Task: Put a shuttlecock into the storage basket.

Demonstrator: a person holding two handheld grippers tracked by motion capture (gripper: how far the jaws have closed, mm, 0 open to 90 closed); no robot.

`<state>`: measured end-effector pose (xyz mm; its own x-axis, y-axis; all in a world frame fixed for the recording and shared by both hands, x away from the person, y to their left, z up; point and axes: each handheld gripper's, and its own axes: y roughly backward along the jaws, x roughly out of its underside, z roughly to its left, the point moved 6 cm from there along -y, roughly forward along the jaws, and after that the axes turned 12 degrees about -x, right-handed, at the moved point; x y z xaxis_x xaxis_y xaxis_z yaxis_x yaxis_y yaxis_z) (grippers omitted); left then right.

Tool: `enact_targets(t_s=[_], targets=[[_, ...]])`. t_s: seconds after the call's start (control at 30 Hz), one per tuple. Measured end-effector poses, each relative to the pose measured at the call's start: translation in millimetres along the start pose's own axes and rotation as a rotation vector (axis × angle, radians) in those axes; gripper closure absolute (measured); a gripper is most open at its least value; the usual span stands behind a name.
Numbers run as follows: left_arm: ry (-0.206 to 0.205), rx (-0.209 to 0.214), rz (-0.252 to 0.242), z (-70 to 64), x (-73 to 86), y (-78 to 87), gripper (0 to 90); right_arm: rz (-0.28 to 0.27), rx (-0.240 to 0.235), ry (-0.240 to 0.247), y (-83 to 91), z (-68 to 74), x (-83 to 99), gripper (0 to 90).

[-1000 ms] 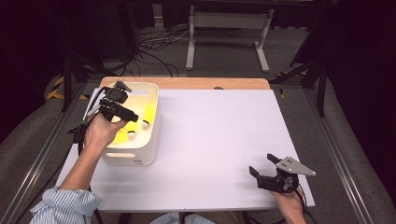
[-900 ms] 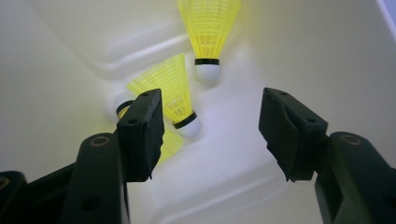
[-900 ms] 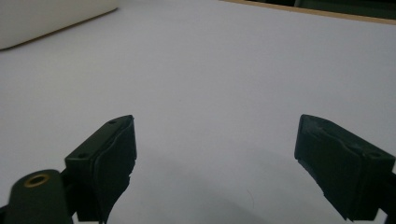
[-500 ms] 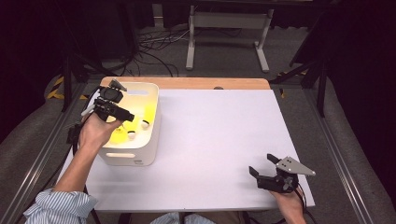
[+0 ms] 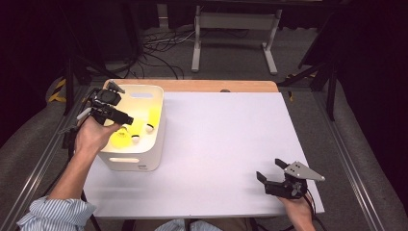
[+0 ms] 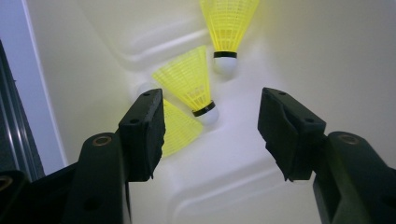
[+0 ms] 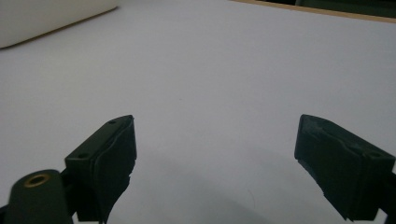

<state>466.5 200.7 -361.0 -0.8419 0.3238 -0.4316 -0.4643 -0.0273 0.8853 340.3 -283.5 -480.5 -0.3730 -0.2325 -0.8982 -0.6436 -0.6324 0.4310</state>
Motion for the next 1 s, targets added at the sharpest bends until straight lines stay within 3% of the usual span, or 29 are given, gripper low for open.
enact_targets(t_s=[1.0], targets=[[0.043,-0.011,0.008,24.3,10.2,9.4,43.2,0.002,-0.004,-0.004,-0.6,0.3,0.2,13.4]])
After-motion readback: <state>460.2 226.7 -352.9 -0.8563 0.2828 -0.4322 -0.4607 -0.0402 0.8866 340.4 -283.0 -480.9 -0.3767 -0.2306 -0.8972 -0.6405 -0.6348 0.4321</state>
